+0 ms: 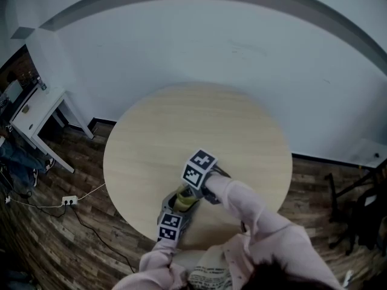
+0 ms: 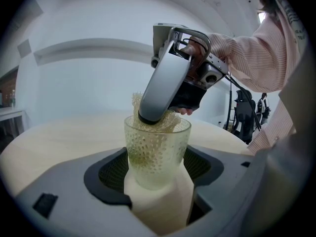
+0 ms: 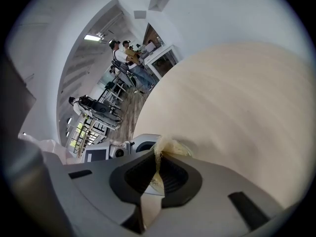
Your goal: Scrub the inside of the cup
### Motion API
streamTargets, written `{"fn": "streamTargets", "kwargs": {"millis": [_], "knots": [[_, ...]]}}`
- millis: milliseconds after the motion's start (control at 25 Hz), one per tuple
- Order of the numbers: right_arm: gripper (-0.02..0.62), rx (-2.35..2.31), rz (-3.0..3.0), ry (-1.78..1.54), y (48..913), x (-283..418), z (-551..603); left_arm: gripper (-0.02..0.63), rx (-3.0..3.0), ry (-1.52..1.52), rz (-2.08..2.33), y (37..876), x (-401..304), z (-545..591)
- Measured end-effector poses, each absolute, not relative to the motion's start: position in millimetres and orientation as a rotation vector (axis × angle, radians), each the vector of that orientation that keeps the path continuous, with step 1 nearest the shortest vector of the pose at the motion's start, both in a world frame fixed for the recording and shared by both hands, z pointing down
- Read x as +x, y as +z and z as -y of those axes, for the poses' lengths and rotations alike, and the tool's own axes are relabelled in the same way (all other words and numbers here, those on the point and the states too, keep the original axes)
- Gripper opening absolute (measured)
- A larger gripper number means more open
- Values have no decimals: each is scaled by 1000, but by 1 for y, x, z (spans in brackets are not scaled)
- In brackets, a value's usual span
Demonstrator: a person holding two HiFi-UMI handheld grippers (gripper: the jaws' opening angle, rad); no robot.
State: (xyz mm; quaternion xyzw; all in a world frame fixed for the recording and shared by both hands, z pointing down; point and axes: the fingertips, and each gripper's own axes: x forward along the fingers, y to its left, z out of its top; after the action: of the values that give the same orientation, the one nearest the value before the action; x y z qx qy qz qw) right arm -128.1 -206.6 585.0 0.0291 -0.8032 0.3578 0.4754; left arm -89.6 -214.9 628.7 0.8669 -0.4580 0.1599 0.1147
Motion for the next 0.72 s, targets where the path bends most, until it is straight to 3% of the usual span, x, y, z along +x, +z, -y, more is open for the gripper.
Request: {"fn": "streamTargets", "kwargs": {"millis": [320, 720], "knots": [[21, -39, 1983, 640, 578, -119, 203, 354, 2537, 469, 1346, 629, -88, 216], [21, -348, 1933, -71, 574, -111, 196, 354, 2539, 463, 1345, 628, -89, 216]]}}
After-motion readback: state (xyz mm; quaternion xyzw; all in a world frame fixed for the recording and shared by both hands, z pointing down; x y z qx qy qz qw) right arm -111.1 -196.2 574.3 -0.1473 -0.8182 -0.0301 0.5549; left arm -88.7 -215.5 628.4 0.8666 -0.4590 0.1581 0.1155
